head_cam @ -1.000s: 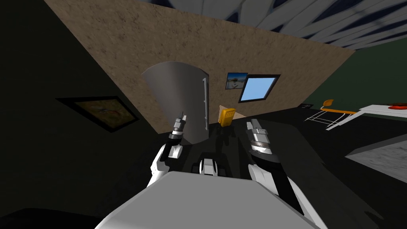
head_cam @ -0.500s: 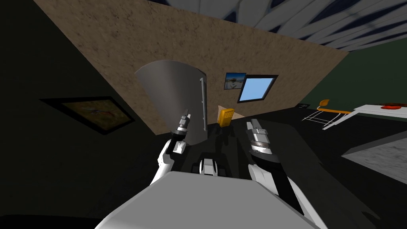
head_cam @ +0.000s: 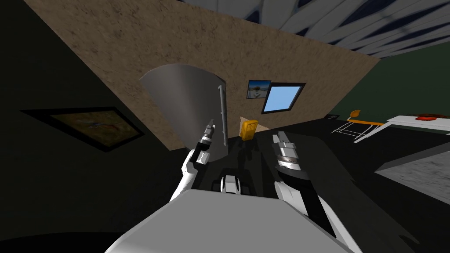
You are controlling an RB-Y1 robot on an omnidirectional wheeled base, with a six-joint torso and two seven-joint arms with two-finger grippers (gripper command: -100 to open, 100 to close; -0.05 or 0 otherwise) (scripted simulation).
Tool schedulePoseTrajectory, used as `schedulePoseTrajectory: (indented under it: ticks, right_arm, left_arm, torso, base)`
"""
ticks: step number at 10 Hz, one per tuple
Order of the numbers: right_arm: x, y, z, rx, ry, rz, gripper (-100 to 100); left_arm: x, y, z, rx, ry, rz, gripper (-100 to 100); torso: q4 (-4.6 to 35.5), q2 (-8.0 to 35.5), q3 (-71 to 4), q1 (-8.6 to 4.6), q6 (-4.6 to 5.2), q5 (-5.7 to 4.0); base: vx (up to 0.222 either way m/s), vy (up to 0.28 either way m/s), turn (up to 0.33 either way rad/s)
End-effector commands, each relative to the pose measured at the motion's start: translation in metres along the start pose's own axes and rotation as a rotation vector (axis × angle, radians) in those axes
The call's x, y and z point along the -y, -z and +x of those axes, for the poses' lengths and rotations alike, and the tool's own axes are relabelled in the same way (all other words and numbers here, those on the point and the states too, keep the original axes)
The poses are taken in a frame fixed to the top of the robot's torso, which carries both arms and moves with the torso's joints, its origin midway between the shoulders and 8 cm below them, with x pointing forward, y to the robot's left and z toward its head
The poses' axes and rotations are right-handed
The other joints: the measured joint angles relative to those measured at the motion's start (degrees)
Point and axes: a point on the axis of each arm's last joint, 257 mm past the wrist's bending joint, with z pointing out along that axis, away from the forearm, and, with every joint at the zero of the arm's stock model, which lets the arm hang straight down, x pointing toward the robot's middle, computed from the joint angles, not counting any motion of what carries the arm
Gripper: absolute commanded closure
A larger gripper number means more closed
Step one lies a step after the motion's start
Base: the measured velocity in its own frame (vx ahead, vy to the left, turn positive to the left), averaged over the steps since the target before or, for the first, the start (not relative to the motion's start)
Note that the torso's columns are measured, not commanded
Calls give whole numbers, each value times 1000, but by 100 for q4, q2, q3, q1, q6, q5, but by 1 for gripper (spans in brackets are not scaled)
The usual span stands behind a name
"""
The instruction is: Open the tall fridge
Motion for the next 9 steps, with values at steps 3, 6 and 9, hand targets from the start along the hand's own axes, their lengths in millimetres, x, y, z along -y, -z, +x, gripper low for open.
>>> schedulePoseTrajectory:
  ticks: [3,6,9]
  right_arm:
    - [0,0,0,0,0,0,0]
    - [0,0,0,0,0,0,0]
    - [0,0,0,0,0,0,0]
  left_arm:
    - [-9,-23,20,-50,-16,-52,-100]
    - [-18,-37,35,-86,-49,-92,-100]
    - [-30,-49,45,-117,-97,-134,-100]
  torso:
    - [1,5,3,7,-2,2]
    - [-1,-2,-2,3,-3,1]
    - [2,4,3,4,0,1]
  base:
    - [44,-28,-20]
    - [60,-26,-25]
    - [46,-11,-21]
